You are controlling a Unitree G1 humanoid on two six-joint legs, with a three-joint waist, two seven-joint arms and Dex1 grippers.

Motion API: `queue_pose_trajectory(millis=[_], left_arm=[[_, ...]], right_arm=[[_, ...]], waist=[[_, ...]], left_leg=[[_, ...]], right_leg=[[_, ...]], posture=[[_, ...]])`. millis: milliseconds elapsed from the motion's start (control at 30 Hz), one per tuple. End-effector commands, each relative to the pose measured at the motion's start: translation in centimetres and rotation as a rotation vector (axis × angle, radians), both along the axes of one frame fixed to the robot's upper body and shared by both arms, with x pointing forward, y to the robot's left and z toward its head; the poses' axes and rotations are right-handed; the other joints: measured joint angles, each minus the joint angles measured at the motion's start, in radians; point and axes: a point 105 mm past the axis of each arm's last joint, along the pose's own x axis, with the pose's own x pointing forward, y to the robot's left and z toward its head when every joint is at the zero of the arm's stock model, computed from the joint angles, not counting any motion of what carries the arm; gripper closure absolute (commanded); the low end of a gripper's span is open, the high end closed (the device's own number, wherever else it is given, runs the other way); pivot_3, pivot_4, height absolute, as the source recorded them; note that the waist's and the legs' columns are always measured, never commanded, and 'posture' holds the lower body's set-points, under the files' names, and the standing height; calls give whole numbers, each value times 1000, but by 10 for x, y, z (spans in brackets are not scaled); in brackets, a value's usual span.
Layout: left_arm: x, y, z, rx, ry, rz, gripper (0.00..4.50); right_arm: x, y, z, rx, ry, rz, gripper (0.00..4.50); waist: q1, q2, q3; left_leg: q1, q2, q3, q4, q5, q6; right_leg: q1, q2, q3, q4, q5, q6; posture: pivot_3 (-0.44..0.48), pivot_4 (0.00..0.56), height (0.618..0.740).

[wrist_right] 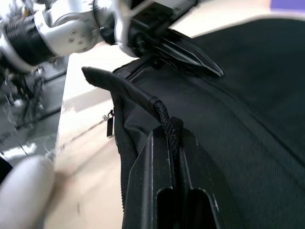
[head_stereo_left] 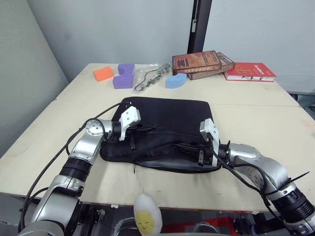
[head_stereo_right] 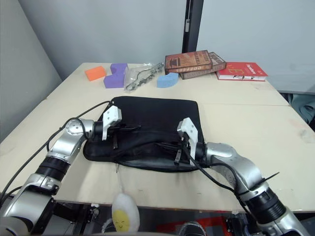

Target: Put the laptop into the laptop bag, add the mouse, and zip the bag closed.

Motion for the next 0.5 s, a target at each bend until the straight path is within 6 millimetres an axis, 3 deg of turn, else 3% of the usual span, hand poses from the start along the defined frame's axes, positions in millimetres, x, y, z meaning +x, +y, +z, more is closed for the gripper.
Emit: queue_pose_trajectory(millis=[33, 333, 500], left_arm=[[-12, 0, -37, 81, 136, -27, 4500], [-11, -5, 7, -62, 70, -77, 4500], [-27, -11, 30, -65, 33, -180, 4500]], right_arm=[[1, 0, 16, 53, 42, -50, 4474], [6, -2, 12, 58, 203, -123, 4474], [8, -5, 5, 17, 253, -151, 4474]], waist=[[1, 0, 0], [3, 0, 1], [5, 1, 3]], left_leg=[[0, 0, 0, 0, 0, 0], [-3, 0, 0, -1, 0, -2], [-8, 0, -1, -2, 1, -3]], right_leg=[[0, 0, 0, 0, 0, 1], [-4, 0, 0, 0, -1, 2], [-7, 0, -2, -1, -1, 1]], posture=[[0, 150, 734], [0, 150, 734], [0, 150, 734]])
